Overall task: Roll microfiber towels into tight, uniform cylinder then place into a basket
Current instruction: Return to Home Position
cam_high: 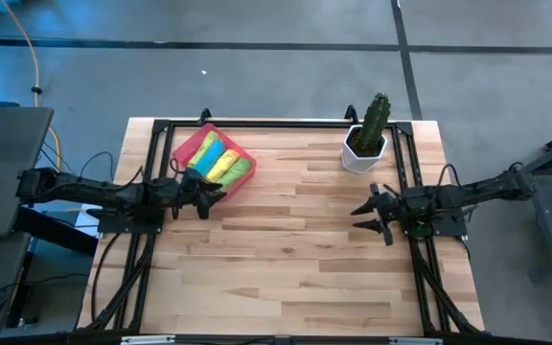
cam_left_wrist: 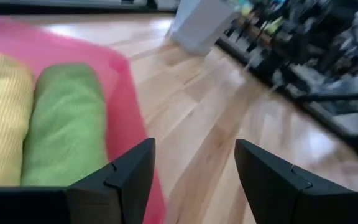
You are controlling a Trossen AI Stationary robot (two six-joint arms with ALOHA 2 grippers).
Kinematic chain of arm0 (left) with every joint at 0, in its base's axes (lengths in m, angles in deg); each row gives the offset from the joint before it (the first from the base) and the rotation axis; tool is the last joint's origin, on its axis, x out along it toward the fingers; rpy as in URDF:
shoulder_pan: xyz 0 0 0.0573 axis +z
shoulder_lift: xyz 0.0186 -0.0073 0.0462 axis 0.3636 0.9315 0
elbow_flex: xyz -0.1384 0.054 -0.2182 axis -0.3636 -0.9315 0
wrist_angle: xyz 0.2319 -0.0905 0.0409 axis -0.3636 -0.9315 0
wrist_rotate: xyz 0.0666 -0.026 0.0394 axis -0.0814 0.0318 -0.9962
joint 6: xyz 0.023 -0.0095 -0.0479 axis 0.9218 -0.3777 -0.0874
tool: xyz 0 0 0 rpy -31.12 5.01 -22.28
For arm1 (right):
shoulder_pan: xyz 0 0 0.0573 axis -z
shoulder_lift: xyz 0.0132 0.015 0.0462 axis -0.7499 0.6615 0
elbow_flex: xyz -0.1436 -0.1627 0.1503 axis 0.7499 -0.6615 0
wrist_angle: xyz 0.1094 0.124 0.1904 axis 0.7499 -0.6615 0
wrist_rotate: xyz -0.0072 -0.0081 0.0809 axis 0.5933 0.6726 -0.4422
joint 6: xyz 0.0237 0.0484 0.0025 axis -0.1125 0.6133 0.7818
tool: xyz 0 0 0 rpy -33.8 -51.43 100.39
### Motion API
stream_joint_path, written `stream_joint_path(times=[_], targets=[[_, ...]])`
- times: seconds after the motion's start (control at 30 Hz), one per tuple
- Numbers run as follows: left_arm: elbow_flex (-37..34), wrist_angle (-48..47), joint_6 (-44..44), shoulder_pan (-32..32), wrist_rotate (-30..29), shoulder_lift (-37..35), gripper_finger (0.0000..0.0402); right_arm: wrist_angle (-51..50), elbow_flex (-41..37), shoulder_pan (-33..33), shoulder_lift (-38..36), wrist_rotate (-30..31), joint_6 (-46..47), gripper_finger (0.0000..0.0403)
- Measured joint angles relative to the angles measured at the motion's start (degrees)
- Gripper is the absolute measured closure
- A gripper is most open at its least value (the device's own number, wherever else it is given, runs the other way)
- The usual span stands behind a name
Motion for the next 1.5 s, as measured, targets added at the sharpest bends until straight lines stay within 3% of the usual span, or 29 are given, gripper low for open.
stream_joint_path(times=[0.43,0.77,1.1,1.5], targets=[[-0.01,0.1,0.0,2.1,-0.28,-20.27,0.0193,-2.48,0.0,0.07,-14.26,0.0,0.0,0.0238],[-0.02,0.26,0.0,8.67,-0.44,-33.29,0.0193,-3.31,0.02,5.49,-15.1,-0.02,-0.02,0.0238],[-0.02,0.17,-0.01,17.0,-0.46,-38.6,0.0193,-6.37,0.02,16.74,-15.1,-0.02,-0.02,0.0238],[-0.02,-0.83,-0.01,19.71,-0.46,-38.59,0.0193,-6.57,0.02,37.97,-15.05,-0.02,-0.02,0.0238]])
